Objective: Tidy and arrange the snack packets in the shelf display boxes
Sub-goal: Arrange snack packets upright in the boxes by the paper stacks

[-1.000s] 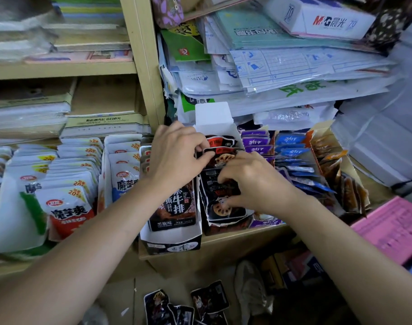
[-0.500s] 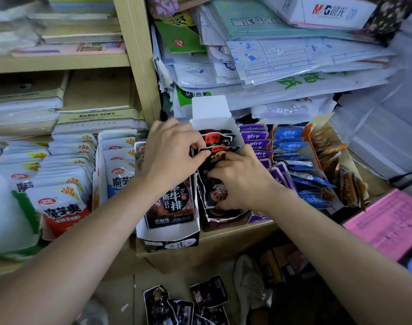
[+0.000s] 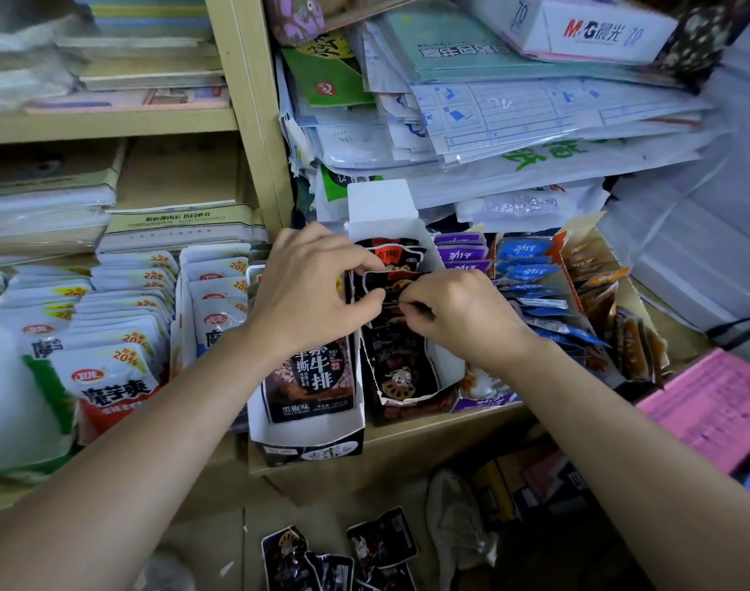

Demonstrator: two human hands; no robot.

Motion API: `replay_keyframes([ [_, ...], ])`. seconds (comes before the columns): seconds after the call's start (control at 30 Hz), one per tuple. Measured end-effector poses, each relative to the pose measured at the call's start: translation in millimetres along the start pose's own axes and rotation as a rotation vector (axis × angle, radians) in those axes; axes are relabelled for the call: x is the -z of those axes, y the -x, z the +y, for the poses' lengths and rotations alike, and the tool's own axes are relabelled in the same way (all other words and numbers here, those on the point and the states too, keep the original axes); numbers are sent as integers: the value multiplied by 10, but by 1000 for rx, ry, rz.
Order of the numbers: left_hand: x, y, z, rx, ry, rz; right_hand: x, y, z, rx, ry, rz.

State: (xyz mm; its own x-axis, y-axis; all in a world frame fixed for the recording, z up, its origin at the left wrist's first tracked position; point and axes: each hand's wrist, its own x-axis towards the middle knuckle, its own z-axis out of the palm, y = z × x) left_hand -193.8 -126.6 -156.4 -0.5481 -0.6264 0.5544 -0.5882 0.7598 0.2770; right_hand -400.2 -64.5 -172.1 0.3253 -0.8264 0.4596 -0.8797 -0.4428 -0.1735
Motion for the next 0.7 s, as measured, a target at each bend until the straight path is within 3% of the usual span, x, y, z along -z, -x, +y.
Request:
replay_keyframes([
  [0.17,12,-24,53,34,-80,-97,44,-23,24,-7,-54,92],
  [0.5,-82,-74,173,141,-138,50,178,-52,2,-23,-35,353],
  [0.57,-104,-47,183,145,-131,80,240,5,-10,-9,-126,195],
  [0.7,-135,20,181,124,-116,123,204,102,-55,-72,-147,-309],
])
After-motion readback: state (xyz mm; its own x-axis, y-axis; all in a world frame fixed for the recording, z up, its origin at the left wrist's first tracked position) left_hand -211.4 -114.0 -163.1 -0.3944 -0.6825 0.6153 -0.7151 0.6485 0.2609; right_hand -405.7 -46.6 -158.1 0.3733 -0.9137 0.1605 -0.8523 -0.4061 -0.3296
